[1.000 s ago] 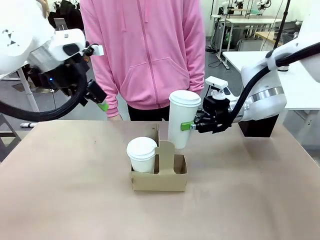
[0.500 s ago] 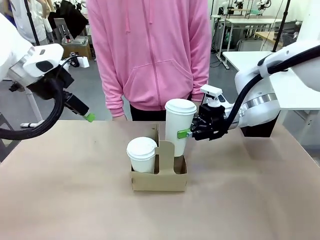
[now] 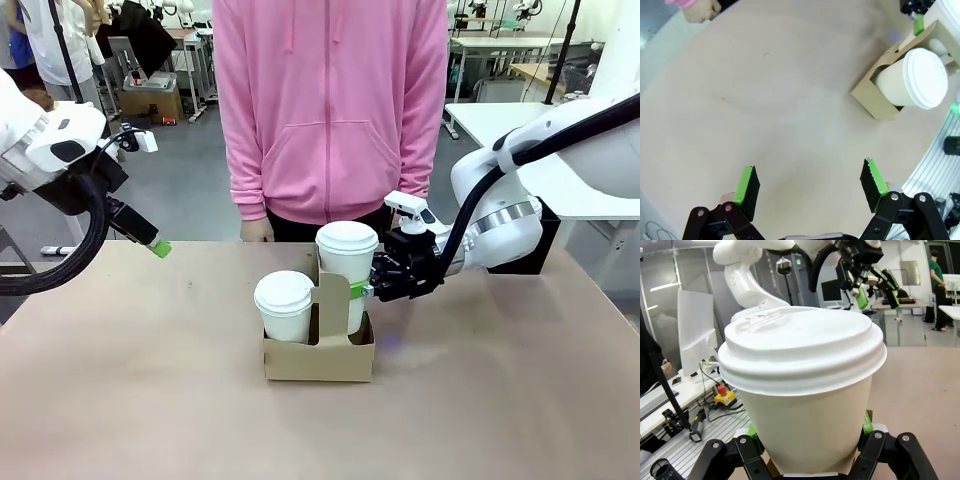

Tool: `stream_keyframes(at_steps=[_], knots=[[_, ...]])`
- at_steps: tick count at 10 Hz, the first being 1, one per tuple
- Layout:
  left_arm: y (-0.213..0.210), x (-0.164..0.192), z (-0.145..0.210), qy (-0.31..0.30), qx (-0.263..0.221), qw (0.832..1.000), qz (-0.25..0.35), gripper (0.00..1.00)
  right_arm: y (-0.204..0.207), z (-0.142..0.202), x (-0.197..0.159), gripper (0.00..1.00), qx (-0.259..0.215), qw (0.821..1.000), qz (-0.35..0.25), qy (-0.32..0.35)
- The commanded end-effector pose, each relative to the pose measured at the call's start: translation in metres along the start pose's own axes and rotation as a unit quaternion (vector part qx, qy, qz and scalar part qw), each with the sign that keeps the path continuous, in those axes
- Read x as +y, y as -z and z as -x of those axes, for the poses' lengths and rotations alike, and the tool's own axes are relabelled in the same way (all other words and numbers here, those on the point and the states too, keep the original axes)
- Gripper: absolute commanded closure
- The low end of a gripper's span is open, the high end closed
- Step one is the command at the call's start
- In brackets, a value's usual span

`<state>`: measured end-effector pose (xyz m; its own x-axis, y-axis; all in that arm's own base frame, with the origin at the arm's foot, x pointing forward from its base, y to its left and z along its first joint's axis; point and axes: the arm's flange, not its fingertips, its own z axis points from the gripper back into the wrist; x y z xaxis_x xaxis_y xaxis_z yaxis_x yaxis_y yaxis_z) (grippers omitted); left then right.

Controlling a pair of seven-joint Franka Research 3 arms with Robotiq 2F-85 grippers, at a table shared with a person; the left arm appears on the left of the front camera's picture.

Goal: Pour a drink into a cup and package it in a carrier.
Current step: Insert the held 600 ml Paper Cup into the Cup Carrier.

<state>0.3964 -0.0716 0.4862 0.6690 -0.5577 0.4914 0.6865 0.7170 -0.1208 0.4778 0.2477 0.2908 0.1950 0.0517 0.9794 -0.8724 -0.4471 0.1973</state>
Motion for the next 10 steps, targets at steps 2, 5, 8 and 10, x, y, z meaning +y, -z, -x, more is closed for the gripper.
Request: stream_keyframes(at_steps=[2, 5, 8, 10], knots=[[-0.002, -0.001, -0.002, 0.006, -0.003, 1.000, -0.002, 0.00, 0.001, 0.018, -0.006, 0.20, 0.028, 0.999, -0.015, 0.004], [-0.002, -0.001, -0.002, 0.006, -0.003, 1.000, -0.002, 0.00, 0.002, 0.034, -0.001, 0.20, 0.039, 0.999, -0.027, 0.000], [-0.002, -0.001, -0.002, 0.006, -0.003, 1.000, -0.002, 0.00, 0.004, 0.050, -0.003, 0.20, 0.050, 0.998, -0.031, -0.020], [-0.002, -0.001, -0.002, 0.006, -0.003, 1.000, -0.002, 0.00, 0.005, 0.055, -0.002, 0.20, 0.060, 0.997, -0.024, -0.035]])
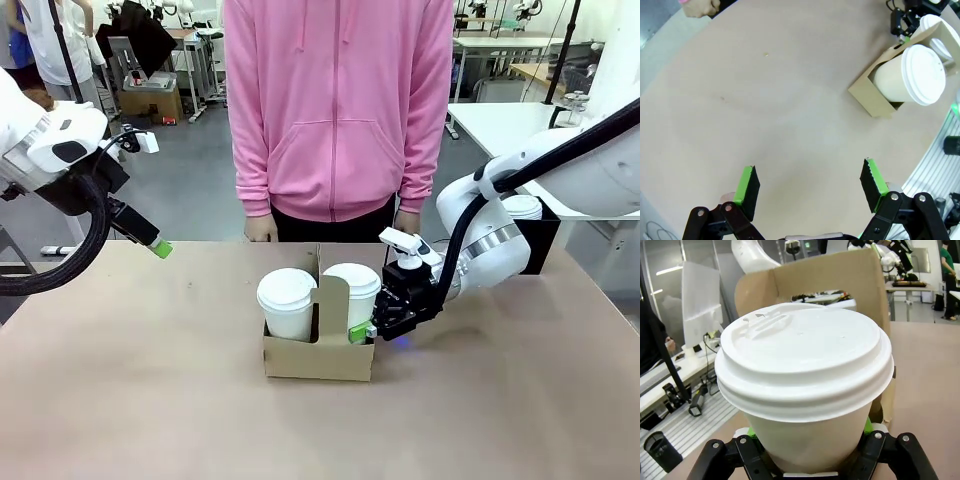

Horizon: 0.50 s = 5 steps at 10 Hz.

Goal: Pour a drink into a cup and package it in a carrier.
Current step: Insert the held 600 ml Paper Cup into the Cup Carrier.

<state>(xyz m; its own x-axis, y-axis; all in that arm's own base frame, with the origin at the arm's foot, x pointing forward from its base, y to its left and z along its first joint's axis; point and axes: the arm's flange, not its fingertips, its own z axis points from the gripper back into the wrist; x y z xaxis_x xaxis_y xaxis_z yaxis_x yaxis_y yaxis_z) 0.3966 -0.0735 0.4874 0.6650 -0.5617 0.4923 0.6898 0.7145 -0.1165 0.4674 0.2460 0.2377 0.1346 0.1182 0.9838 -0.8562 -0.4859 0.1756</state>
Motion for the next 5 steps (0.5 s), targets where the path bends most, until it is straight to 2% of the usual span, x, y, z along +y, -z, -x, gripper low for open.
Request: stream_keyframes(at_steps=[1, 2, 3, 5], knots=[[-0.0017, 0.0003, -0.0004, 0.003, -0.002, 1.000, -0.001, 0.00, 0.0040, 0.0023, -0.0013, 0.20, 0.025, 0.999, 0.001, -0.029], [-0.0017, 0.0003, -0.0004, 0.003, -0.002, 1.000, -0.001, 0.00, 0.0033, 0.0018, 0.0001, 0.20, 0.031, 0.999, 0.004, -0.035], [-0.0017, 0.0003, -0.0004, 0.003, -0.002, 1.000, -0.001, 0.00, 0.0022, 0.0005, 0.0018, 0.00, 0.036, 0.999, 0.009, -0.039], [-0.0017, 0.0003, -0.0004, 0.003, -0.002, 1.000, -0.001, 0.00, -0.0026, -0.0031, 0.0063, 0.00, 0.045, 0.998, 0.018, -0.043]])
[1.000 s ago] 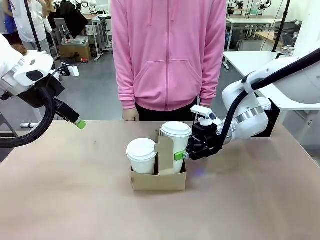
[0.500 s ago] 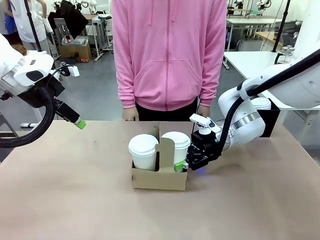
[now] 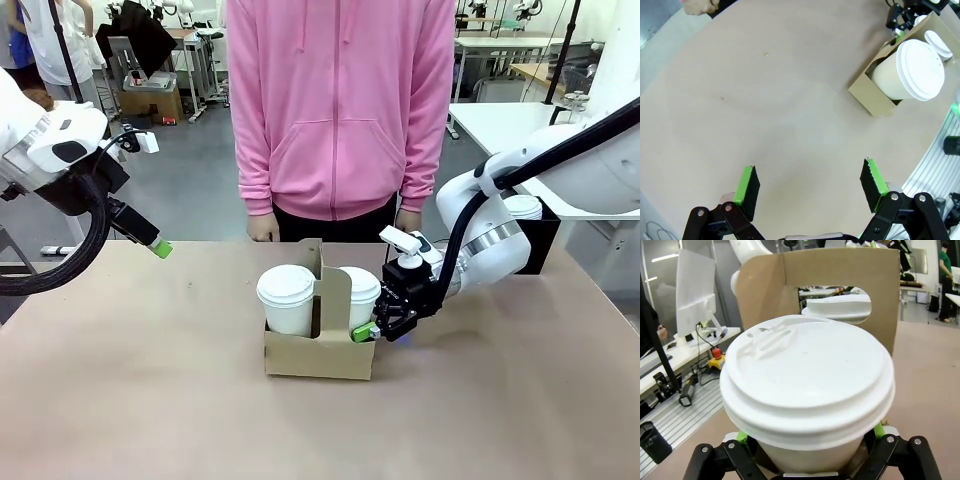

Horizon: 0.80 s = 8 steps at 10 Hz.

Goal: Pour a drink into a cup and package it in a carrier.
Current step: Insert the held 600 ml Paper Cup into the Cup Carrier.

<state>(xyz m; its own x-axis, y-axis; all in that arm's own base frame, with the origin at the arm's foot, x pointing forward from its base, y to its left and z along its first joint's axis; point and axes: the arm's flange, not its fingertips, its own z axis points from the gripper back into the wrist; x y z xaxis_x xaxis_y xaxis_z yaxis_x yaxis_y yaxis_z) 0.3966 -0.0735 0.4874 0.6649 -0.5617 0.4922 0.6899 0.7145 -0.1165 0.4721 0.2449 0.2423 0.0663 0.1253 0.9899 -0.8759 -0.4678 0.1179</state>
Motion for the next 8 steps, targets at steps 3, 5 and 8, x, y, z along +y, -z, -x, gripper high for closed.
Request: stream_keyframes(at_steps=[3, 5, 8], knots=[[-0.002, 0.000, 0.000, 0.003, -0.002, 1.000, -0.001, 0.00, -0.024, -0.012, 0.025, 0.00, 0.030, 0.999, 0.031, -0.030], [-0.002, 0.000, 0.000, 0.003, -0.002, 1.000, -0.001, 0.00, -0.054, -0.023, 0.036, 0.00, 0.035, 0.997, 0.060, -0.042], [-0.002, 0.000, 0.000, 0.003, -0.002, 1.000, -0.001, 0.00, -0.119, -0.046, 0.065, 0.00, 0.040, 0.988, 0.143, -0.033]])
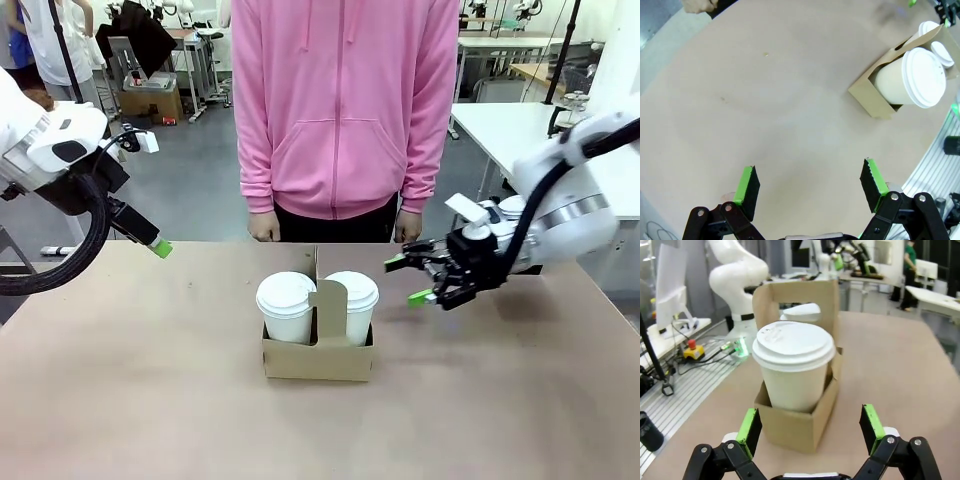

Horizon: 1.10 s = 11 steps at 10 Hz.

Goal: Pour a drink into a cup and package it in a carrier.
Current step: Insert the held 600 ml Paper Cup into the Cup Carrier.

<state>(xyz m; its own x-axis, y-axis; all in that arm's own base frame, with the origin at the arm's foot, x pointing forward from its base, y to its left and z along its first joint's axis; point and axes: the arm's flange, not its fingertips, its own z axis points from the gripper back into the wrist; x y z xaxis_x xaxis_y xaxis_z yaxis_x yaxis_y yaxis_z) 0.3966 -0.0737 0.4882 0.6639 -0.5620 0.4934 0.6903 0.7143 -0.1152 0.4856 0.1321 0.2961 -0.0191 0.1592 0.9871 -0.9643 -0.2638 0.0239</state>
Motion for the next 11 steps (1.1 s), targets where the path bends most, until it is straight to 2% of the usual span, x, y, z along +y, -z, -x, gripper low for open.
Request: stream_keyframes(at_steps=[1, 3, 5, 6, 8, 10, 11], knots=[[-0.001, 0.001, 0.000, 0.003, -0.002, 1.000, -0.001, 0.00, -0.042, -0.015, 0.024, 0.00, 0.020, 0.998, 0.061, 0.023], [-0.001, 0.001, 0.000, 0.003, -0.002, 1.000, -0.001, 0.00, -0.103, -0.031, 0.055, 0.00, 0.042, 0.987, 0.132, 0.084], [-0.001, 0.001, 0.000, 0.003, -0.002, 1.000, -0.001, 0.00, -0.140, -0.044, 0.088, 0.00, 0.072, 0.970, 0.191, 0.129], [-0.001, 0.001, 0.000, 0.003, -0.002, 1.000, -0.001, 0.00, -0.150, -0.049, 0.107, 0.00, 0.086, 0.963, 0.213, 0.145], [-0.001, 0.001, 0.000, 0.003, -0.002, 1.000, -0.001, 0.00, -0.161, -0.047, 0.119, 0.00, 0.095, 0.954, 0.243, 0.147], [-0.001, 0.001, 0.000, 0.003, -0.002, 1.000, -0.001, 0.00, -0.158, -0.042, 0.115, 0.00, 0.114, 0.950, 0.245, 0.159], [-0.001, 0.001, 0.000, 0.003, -0.002, 1.000, -0.001, 0.00, -0.168, -0.043, 0.117, 0.00, 0.089, 0.956, 0.245, 0.135]])
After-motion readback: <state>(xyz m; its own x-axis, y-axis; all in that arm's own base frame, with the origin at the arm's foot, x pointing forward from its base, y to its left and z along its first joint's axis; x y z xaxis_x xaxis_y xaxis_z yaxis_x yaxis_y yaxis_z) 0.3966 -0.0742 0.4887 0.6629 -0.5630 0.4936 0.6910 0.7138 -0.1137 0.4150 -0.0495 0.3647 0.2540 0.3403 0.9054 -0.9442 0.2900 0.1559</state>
